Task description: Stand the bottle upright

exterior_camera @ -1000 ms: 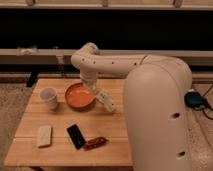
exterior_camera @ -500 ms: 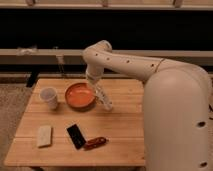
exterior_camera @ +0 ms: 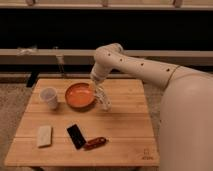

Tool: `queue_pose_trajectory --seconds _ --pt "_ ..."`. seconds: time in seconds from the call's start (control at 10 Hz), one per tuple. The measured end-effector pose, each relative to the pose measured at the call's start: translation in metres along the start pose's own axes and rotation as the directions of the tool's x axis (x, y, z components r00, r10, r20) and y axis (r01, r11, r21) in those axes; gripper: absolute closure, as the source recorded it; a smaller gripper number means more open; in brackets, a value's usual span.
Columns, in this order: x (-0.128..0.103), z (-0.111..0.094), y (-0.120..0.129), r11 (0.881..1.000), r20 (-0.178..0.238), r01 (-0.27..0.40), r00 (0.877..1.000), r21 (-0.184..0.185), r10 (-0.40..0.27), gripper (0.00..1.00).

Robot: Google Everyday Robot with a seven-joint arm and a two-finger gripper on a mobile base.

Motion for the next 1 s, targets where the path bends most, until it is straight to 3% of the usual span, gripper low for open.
queue_pose_trajectory --seconds 0.5,0.7,0.8,1.0 --pt "0.015 -0.009 0.003 1.0 0.139 -0.008 0.99 0.013 0.006 1.0" --pt "0.019 -0.012 0.007 0.999 0.172 -0.011 0.985 0.031 0.006 1.0" --pt "0.019 -0.013 0.01 0.999 0.181 -0.005 0.983 0.041 -0.002 0.98" --pt "0.02 -0.014 0.013 0.998 0.19 -0.003 0.982 0.056 -0.007 0.83"
